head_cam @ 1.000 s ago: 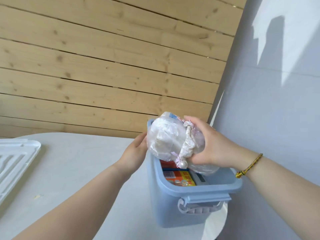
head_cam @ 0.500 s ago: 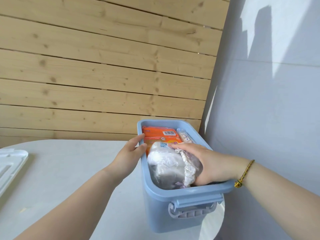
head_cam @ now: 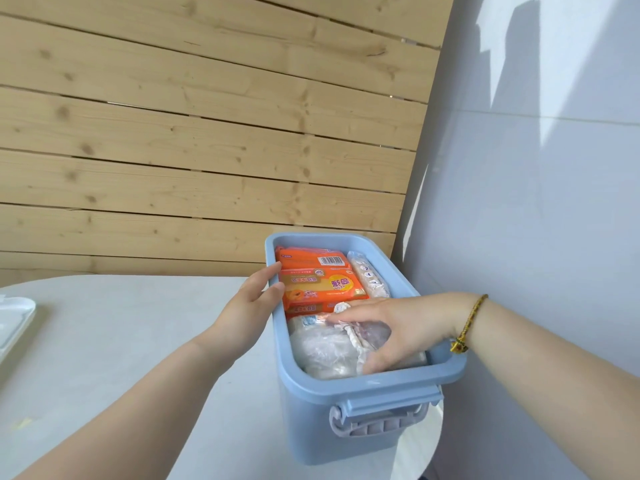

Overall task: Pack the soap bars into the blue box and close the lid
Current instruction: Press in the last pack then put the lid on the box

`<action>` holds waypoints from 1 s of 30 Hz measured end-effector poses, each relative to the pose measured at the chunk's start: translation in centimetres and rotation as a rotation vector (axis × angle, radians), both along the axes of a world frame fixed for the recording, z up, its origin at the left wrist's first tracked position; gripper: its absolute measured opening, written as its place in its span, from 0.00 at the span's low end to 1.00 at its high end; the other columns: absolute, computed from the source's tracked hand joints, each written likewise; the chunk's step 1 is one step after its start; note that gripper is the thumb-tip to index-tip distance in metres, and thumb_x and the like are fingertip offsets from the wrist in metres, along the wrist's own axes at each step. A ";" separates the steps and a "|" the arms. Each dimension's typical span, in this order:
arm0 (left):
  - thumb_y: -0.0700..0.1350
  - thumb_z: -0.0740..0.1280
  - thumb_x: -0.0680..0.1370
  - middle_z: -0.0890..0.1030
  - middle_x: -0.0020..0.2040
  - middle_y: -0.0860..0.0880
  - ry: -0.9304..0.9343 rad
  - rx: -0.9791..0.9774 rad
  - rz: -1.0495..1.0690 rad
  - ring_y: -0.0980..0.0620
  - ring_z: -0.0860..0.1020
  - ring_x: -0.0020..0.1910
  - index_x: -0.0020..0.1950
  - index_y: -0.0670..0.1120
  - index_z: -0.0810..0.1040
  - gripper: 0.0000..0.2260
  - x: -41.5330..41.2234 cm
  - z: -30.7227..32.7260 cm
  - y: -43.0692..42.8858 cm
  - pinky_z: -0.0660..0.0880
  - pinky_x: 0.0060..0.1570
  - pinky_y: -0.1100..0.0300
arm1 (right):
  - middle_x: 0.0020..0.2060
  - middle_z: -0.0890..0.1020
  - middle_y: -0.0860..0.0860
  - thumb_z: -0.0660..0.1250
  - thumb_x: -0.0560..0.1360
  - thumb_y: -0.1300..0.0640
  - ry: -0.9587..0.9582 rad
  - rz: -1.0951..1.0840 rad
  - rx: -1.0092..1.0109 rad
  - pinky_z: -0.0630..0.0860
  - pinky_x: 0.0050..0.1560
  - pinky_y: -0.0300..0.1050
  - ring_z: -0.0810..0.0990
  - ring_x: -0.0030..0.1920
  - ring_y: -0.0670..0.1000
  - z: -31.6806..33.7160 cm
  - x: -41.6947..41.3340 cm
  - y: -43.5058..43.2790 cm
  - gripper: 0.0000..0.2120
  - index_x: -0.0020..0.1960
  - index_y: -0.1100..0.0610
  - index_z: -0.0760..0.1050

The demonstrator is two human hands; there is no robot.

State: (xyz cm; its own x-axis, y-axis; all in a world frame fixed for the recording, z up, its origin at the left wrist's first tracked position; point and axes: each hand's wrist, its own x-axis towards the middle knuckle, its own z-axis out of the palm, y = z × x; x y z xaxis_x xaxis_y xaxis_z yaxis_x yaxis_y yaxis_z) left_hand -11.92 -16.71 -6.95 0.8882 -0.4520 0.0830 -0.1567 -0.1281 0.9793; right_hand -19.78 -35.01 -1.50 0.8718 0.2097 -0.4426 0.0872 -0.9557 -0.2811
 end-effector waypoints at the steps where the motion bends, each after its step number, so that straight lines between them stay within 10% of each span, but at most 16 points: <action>1: 0.46 0.54 0.79 0.66 0.68 0.53 -0.004 -0.001 0.000 0.60 0.63 0.59 0.68 0.53 0.62 0.17 0.0 0.1 0.0 0.58 0.57 0.65 | 0.74 0.56 0.42 0.67 0.73 0.50 -0.024 -0.015 0.044 0.48 0.68 0.33 0.53 0.73 0.42 0.5 0.0 0.0 0.32 0.73 0.43 0.55; 14: 0.48 0.54 0.79 0.66 0.63 0.56 0.014 -0.018 -0.022 0.61 0.63 0.59 0.69 0.53 0.60 0.18 0.0 -0.3 0.1 0.58 0.57 0.66 | 0.74 0.60 0.44 0.54 0.79 0.59 -0.100 -0.091 0.068 0.52 0.72 0.33 0.57 0.73 0.42 -0.6 -0.8 2.4 0.20 0.70 0.50 0.64; 18: 0.49 0.55 0.78 0.68 0.60 0.60 -0.038 -0.022 0.053 0.63 0.64 0.60 0.66 0.55 0.65 0.15 -1.1 -2.4 5.4 0.60 0.57 0.69 | 0.55 0.75 0.39 0.60 0.77 0.57 -0.472 -0.180 0.214 0.64 0.48 0.19 0.70 0.54 0.37 0.4 -0.8 6.3 0.15 0.63 0.49 0.72; 22: 0.45 0.58 0.77 0.74 0.53 0.59 -0.146 0.097 0.340 0.61 0.70 0.54 0.45 0.62 0.72 0.11 -1.9 -5.4 13.5 0.67 0.44 0.77 | 0.43 0.73 0.31 0.64 0.73 0.57 -0.818 -0.079 0.469 0.57 0.49 0.12 0.71 0.45 0.31 -1.7 -0.7 14.2 0.08 0.48 0.45 0.77; 30: 0.27 0.64 0.66 0.80 0.54 0.49 -0.319 0.529 0.756 0.47 0.70 0.65 0.49 0.46 0.80 0.18 -5.6 -10.0 30.5 0.55 0.69 0.51 | 0.63 0.75 0.47 0.59 0.76 0.55 -0.538 0.241 0.367 0.60 0.63 0.33 0.68 0.66 0.46 -11.6 4.6 31.1 0.16 0.63 0.54 0.72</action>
State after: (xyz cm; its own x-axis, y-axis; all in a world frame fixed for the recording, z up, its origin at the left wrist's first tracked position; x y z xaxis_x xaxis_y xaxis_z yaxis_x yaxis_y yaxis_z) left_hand -17.47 13.80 -16.97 0.9302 0.1794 0.3201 -0.1003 -0.7148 0.6921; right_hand -15.22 -3.96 -13.10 0.8608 0.4781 0.1747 0.5026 -0.7439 -0.4405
